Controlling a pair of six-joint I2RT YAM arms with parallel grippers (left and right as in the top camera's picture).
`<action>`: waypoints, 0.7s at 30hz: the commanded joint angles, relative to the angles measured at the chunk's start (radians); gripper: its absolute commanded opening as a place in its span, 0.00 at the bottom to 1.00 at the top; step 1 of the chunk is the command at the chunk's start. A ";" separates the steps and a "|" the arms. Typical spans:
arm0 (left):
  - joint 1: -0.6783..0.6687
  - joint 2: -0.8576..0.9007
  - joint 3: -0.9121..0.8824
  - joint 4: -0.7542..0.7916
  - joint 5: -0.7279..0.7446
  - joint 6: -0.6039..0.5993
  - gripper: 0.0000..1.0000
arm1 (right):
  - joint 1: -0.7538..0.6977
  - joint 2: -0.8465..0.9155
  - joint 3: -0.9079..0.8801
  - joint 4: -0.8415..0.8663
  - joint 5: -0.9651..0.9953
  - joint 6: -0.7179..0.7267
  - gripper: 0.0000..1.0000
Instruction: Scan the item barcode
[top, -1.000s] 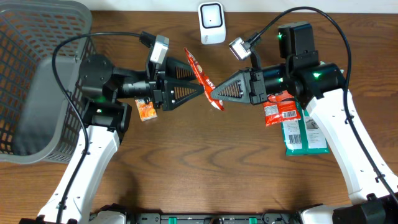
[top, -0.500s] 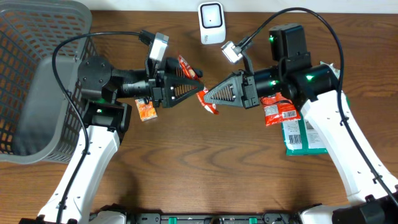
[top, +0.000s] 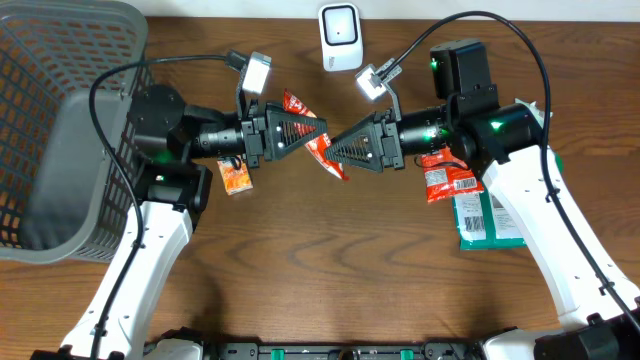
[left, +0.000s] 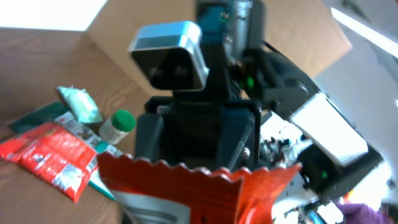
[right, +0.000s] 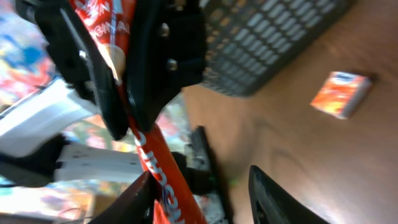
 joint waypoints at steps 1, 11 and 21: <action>0.000 -0.003 0.016 -0.088 -0.091 0.009 0.07 | 0.006 -0.006 0.008 -0.005 0.221 -0.091 0.52; 0.004 -0.003 0.016 -0.555 -0.482 -0.043 0.07 | 0.033 -0.059 0.014 -0.079 0.372 -0.281 0.67; 0.004 -0.003 0.016 -0.731 -0.470 -0.076 0.07 | 0.169 0.001 0.013 -0.192 0.527 -0.374 0.72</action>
